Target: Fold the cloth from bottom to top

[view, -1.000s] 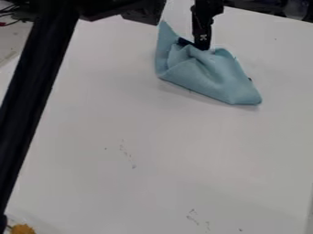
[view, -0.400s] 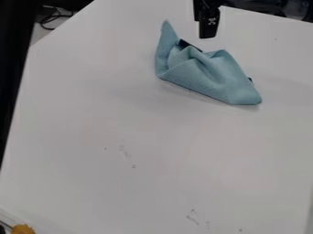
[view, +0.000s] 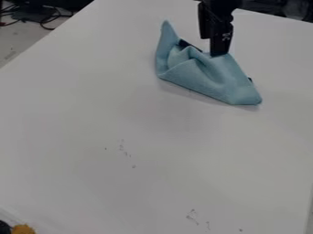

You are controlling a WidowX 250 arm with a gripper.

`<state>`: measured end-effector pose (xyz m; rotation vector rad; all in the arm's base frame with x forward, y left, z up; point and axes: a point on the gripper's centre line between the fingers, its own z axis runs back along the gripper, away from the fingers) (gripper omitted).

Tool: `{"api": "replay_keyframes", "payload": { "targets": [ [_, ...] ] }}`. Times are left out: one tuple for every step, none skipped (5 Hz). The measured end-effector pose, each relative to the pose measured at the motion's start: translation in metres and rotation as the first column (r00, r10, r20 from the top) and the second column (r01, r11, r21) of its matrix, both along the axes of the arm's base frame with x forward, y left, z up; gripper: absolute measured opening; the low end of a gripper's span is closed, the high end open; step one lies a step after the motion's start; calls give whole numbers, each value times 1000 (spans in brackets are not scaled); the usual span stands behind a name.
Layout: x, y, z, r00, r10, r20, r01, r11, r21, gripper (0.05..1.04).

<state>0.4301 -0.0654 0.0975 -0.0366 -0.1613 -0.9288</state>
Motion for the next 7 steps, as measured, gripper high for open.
{"api": "replay_keyframes", "payload": {
  "targets": [
    [-17, -31, 3, 969, 247, -5, -247, 969, -21, 1001],
    [-30, -51, 4, 876, 481, 39, -481, 876, -13, 1001],
    [-40, -64, 11, 737, 674, 46, -675, 738, -4, 1001],
    [-44, -64, 23, 567, 823, 38, -823, 567, 12, 1001],
    [-56, -59, 30, 520, 854, -3, -854, 520, 23, 1001],
    [-71, -49, 46, 476, 880, -12, -879, 476, 39, 1001],
    [-98, -42, 43, 396, 917, -35, -916, 398, 47, 1001]
  ]
}}
